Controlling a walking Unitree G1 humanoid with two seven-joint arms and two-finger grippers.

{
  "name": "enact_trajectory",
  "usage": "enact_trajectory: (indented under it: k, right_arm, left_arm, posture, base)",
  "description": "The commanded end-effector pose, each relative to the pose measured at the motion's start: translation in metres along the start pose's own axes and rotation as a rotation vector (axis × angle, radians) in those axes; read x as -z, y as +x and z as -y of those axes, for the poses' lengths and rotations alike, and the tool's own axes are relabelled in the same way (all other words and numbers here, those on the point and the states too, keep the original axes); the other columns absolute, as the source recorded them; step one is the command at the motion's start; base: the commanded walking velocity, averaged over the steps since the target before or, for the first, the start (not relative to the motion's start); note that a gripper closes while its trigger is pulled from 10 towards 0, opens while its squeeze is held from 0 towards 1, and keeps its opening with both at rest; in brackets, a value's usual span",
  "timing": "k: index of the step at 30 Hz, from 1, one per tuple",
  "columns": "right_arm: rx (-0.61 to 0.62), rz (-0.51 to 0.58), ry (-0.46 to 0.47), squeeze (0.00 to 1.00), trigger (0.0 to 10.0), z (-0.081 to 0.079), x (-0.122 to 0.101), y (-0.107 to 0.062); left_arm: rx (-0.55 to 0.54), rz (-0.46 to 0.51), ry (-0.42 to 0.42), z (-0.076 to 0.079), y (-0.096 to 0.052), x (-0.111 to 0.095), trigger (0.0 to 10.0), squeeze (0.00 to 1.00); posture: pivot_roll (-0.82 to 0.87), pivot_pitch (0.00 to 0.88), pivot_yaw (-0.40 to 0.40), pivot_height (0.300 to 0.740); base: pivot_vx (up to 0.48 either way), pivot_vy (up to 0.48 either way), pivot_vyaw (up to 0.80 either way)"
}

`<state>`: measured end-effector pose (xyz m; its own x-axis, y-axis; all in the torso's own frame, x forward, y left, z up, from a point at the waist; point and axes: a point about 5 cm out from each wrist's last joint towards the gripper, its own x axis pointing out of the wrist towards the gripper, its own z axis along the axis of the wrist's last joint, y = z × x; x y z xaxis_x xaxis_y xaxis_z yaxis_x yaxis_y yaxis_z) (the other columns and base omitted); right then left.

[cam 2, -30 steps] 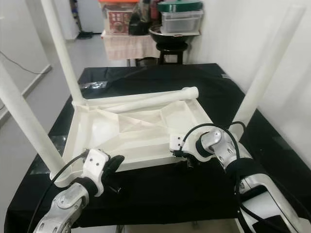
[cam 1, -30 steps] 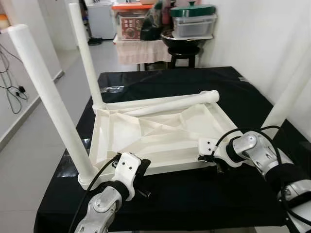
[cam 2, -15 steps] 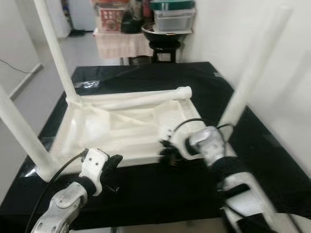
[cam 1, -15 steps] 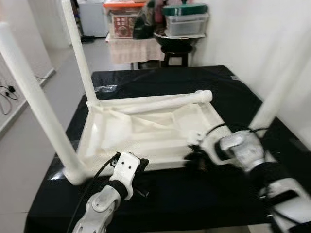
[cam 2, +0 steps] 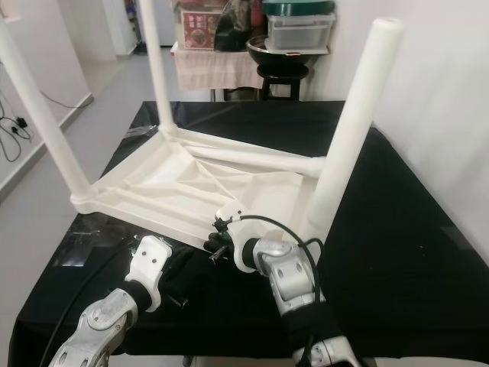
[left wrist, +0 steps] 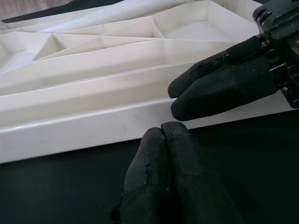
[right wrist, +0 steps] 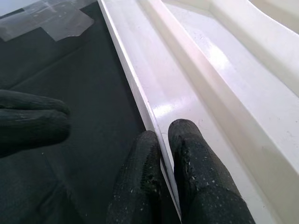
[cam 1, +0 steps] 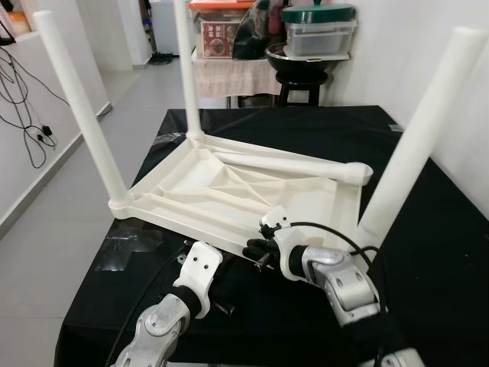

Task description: Building children table

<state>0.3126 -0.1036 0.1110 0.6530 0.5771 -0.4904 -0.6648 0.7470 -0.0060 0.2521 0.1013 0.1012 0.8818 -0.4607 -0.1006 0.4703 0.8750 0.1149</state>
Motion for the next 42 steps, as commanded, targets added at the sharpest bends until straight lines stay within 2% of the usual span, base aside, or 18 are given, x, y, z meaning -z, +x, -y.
enact_trajectory:
  k: [1, 3, 5, 7, 11, 12, 14, 15, 17, 19, 21, 24, 25, 27, 29, 35, 39, 42]
  right_arm:
    - [0.193, -0.061, 0.062, 0.0, 0.0, 0.023, 0.018, -0.011]
    - [0.285, -0.072, 0.052, 0.0, 0.0, 0.027, 0.02, -0.018]
    - [0.314, -0.076, 0.04, 0.0, 0.0, 0.027, 0.019, -0.02]
    - [0.326, -0.08, 0.026, 0.0, 0.0, 0.026, 0.017, -0.02]
    - [0.289, -0.084, -0.016, 0.0, 0.0, 0.014, 0.013, -0.019]
    - [0.265, -0.08, -0.043, 0.0, 10.0, 0.01, 0.012, -0.019]
    - [0.25, -0.078, -0.062, 0.0, 10.0, 0.008, 0.012, -0.018]
    - [0.189, -0.029, -0.045, 1.0, 10.0, 0.001, 0.005, -0.016]
    - [0.146, 0.007, -0.029, 1.0, 10.0, -0.004, 0.001, -0.015]
    - [0.071, 0.107, -0.018, 1.0, 10.0, -0.01, -0.012, -0.014]
    - [0.042, 0.155, -0.021, 1.0, 10.0, -0.013, -0.018, -0.016]
    - [-0.002, 0.198, -0.029, 1.0, 10.0, -0.017, -0.023, -0.018]
    - [-0.066, 0.235, -0.037, 1.0, 10.0, -0.023, -0.024, -0.023]
    - [-0.066, 0.235, -0.037, 1.0, 10.0, -0.023, -0.024, -0.023]
    - [-0.105, 0.248, -0.036, 0.0, 10.0, -0.028, -0.021, -0.025]
    - [-0.222, 0.266, -0.016, 0.0, 10.0, -0.044, -0.011, -0.028]
    - [-0.236, 0.272, -0.001, 0.0, 10.0, -0.047, -0.007, -0.027]
    - [-0.229, 0.282, 0.017, 0.0, 10.0, -0.046, -0.005, -0.027]
  left_arm:
    - [0.001, -0.016, 0.021, -0.002, -0.002, 0.001, 10.0, 0.0]
    - [0.005, -0.016, 0.022, -0.002, -0.002, 0.001, 10.0, 0.0]
    - [0.006, -0.017, 0.023, -0.002, -0.001, 0.001, 10.0, 0.0]
    - [0.007, -0.017, 0.024, -0.002, -0.001, 0.001, 10.0, 0.0]
    - [0.004, -0.016, 0.027, -0.002, 0.0, 0.001, 10.0, 0.0]
    - [0.003, -0.016, 0.028, -0.002, 0.0, 0.001, 10.0, 0.0]
    - [0.003, -0.015, 0.029, -0.002, 0.001, 0.001, 10.0, 0.0]
    - [-0.007, -0.013, 0.031, -0.003, 0.001, 0.0, 10.0, 0.0]
    - [-0.014, -0.01, 0.033, -0.004, 0.001, 0.0, 10.0, 0.0]
    - [-0.053, -0.003, 0.028, -0.008, 0.003, 0.0, 10.0, 0.0]
    - [-0.082, 0.0, 0.022, -0.012, 0.003, -0.001, 10.0, 0.0]
    - [-0.12, 0.002, 0.013, -0.017, 0.004, -0.001, 10.0, 0.0]
    - [-0.217, 0.005, -0.018, -0.03, 0.003, -0.001, 10.0, 0.0]
    - [-0.217, 0.005, -0.018, -0.03, 0.003, -0.001, 10.0, 0.0]
    - [-0.296, -0.019, -0.037, -0.041, 0.001, 0.003, 10.0, 0.0]
    - [-0.388, -0.037, -0.033, -0.056, -0.005, 0.007, 10.0, 0.0]
    - [-0.402, -0.039, -0.059, -0.058, -0.008, 0.009, 10.0, 0.0]
    - [-0.402, -0.049, -0.036, -0.058, -0.008, 0.01, 10.0, 0.0]
  posture:
    - [-0.06, 0.0, -0.01, 0.74]
    - [-0.06, 0.0, -0.01, 0.74]
    - [-0.06, 0.0, -0.013, 0.74]
    - [-0.06, 0.0, -0.014, 0.74]
    - [-0.06, 0.0, -0.015, 0.74]
    - [-0.06, 0.0, -0.015, 0.74]
    - [-0.06, 0.0, -0.016, 0.74]
    - [-0.06, 0.0, -0.017, 0.74]
    - [-0.06, 0.0, -0.017, 0.74]
    - [-0.07, 0.0, -0.015, 0.74]
    - [-0.07, 0.0, -0.009, 0.74]
    - [-0.08, 0.0, -0.004, 0.74]
    - [-0.08, 0.0, -0.002, 0.74]
    - [-0.08, 0.0, -0.002, 0.74]
    - [-0.08, 0.0, 0.0, 0.74]
    - [-0.08, 0.0, 0.001, 0.74]
    - [-0.08, 0.0, 0.001, 0.74]
    - [-0.08, 0.0, 0.004, 0.74]
  base:
    - [0.0, 0.0, 0.0]
    - [0.0, 0.0, 0.0]
    - [0.0, 0.0, 0.0]
    - [0.0, 0.0, 0.0]
    - [0.0, 0.0, 0.0]
    - [0.0, 0.0, 0.0]
    - [0.0, 0.0, 0.0]
    - [0.0, 0.0, 0.0]
    - [0.0, 0.0, 0.0]
    - [0.0, 0.0, 0.0]
    - [0.0, 0.0, 0.0]
    - [0.0, 0.0, 0.0]
    - [0.0, 0.0, 0.0]
    - [0.0, 0.0, 0.0]
    - [0.0, 0.0, 0.0]
    - [0.0, 0.0, 0.0]
    - [0.0, 0.0, 0.0]
    - [0.0, 0.48, 0.0]
